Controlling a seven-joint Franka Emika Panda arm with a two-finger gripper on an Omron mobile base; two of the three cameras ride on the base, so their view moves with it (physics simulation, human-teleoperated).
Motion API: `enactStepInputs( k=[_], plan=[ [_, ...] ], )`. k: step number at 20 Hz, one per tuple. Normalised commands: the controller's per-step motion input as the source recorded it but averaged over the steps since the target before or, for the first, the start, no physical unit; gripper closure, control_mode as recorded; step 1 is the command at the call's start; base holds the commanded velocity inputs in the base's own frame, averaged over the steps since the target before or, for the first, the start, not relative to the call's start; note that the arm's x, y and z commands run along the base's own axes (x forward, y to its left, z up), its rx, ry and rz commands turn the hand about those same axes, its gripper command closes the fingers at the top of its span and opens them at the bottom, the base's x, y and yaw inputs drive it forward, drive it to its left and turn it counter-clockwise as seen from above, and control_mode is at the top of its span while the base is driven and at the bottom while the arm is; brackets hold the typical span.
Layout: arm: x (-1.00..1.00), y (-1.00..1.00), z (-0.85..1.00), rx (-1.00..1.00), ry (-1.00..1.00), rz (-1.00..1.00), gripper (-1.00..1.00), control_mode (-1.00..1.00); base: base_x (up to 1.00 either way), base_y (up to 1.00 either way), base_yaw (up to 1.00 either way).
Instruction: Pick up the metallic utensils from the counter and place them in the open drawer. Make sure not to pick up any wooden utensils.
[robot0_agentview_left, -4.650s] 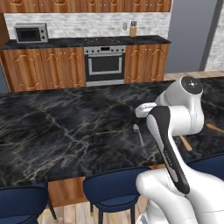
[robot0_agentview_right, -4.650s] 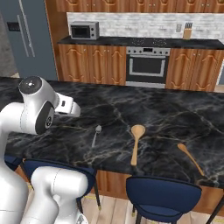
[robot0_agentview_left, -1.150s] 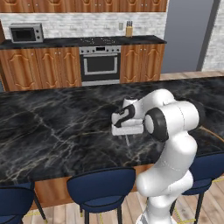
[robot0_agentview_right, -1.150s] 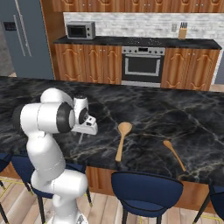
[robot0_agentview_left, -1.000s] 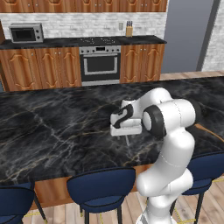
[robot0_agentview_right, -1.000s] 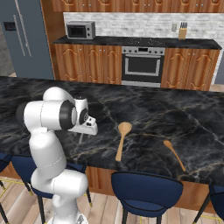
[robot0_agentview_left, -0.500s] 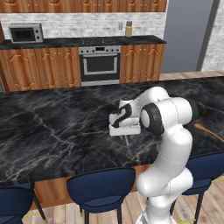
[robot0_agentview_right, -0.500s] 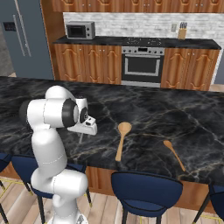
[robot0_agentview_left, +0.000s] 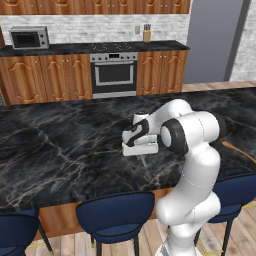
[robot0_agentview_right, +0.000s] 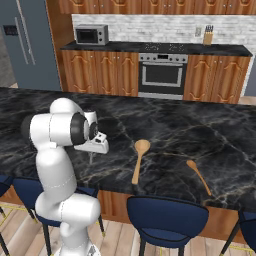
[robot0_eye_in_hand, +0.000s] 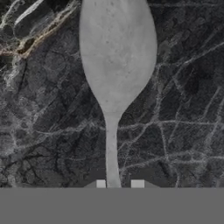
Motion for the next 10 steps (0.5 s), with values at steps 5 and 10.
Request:
enactStepInputs(
  k=[5,10],
  plan=[
    [-0.09,0.66,0.00,0.00,0.00,0.10,1.00,-1.00,0.00,0.00,0.00],
    [-0.28,0.09,0.34,0.00,-0.07,0.03,1.00,-1.00,0.00,0.00,0.00]
  ],
)
